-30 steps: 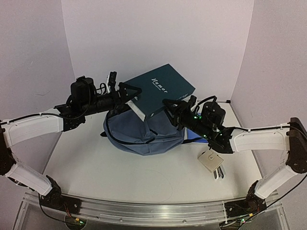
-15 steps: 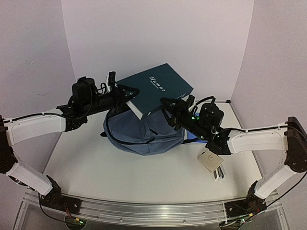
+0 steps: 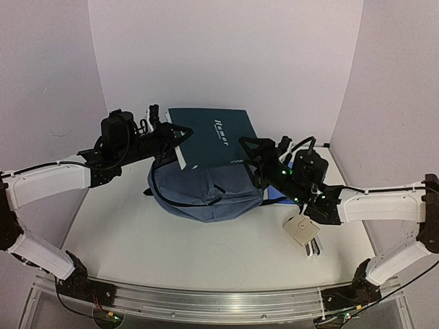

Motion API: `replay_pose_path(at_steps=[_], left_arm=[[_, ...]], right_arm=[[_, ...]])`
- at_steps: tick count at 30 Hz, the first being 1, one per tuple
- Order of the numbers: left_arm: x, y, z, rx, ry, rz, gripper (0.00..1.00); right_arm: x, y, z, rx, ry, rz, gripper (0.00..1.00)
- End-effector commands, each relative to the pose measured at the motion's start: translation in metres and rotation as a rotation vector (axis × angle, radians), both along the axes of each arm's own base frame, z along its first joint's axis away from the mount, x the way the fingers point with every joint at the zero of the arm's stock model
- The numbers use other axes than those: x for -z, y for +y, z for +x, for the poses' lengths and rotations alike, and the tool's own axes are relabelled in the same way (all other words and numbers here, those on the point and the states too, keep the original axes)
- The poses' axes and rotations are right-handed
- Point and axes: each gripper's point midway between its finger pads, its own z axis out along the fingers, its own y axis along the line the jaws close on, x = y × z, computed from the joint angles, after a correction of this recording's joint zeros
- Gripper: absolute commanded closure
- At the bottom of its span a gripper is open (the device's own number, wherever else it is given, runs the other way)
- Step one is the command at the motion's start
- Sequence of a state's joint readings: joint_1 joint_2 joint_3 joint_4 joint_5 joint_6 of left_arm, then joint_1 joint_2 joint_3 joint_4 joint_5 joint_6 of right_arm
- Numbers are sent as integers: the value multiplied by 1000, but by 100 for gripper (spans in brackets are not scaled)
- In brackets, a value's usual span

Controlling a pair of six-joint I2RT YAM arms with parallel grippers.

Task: Pack the student bag
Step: Pick up the book from the center of the board.

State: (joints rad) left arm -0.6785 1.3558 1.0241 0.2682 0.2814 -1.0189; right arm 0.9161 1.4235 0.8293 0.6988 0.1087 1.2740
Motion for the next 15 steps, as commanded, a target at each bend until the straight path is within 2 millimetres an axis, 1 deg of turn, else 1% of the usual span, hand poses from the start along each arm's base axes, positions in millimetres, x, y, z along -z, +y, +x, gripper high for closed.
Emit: replay_pose_path(at_steps=[1,4,6,7,8,9,10,12,14,15], left_arm=[[-43,44,15,-110,-84,-7,75],[-43,72,26,-151,-74,-7,76],[-42,92,32,-184,-66,-2,77],[-42,103,36,-206,-60,6,77],[-43,112,38,-223,-60,13,77],[-43,120,39,-240,-61,23,77],[-45,130,40,-262,-66,30,77],[-43,156,44,-323,-53,46,77],[-44,176,46,-365,-45,45,78],[-44,187,46,-387,-41,42,78]], right_arm=[[-4,-40,-3,173,-48,-201,13],[4,-49,-2,215,-68,-373,12],[13,-44,2,199,-78,-493,12],[13,-36,3,175,-93,-539,12],[18,-29,5,144,-107,-604,12],[17,-18,5,101,-132,-649,12],[20,-7,7,62,-154,-693,12],[28,21,8,-43,-214,-778,14],[43,46,7,-132,-266,-858,15],[42,59,5,-177,-300,-872,15]])
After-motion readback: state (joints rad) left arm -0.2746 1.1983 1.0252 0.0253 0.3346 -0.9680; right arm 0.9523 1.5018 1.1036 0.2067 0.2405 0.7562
